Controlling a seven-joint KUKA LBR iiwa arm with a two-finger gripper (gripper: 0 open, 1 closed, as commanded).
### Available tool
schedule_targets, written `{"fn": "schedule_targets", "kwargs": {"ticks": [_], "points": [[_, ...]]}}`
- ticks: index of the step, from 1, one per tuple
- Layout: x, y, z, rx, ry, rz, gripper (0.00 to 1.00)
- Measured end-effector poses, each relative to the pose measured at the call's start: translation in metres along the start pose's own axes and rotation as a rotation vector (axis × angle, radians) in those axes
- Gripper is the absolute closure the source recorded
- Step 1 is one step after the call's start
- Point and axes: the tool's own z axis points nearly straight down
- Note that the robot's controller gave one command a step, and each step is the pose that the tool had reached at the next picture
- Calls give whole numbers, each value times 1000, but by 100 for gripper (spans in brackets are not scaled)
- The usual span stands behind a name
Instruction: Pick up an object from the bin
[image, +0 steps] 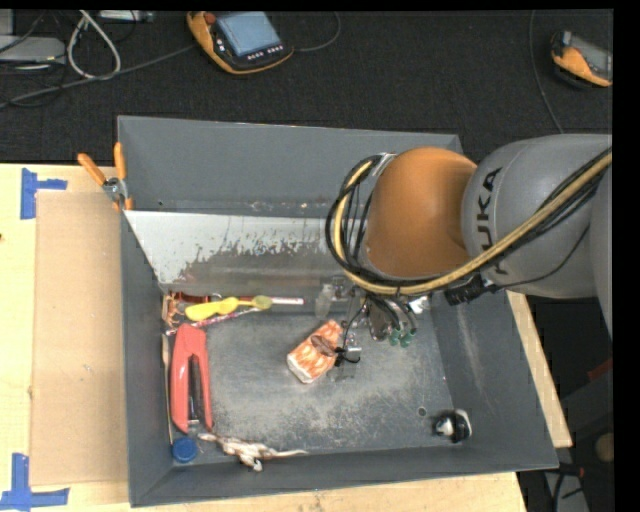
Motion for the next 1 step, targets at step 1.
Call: {"fn": "schedule_targets", "kwargs": {"ticks": [1], "points": [[-2,0,-5,0,-8,2,0]]}}
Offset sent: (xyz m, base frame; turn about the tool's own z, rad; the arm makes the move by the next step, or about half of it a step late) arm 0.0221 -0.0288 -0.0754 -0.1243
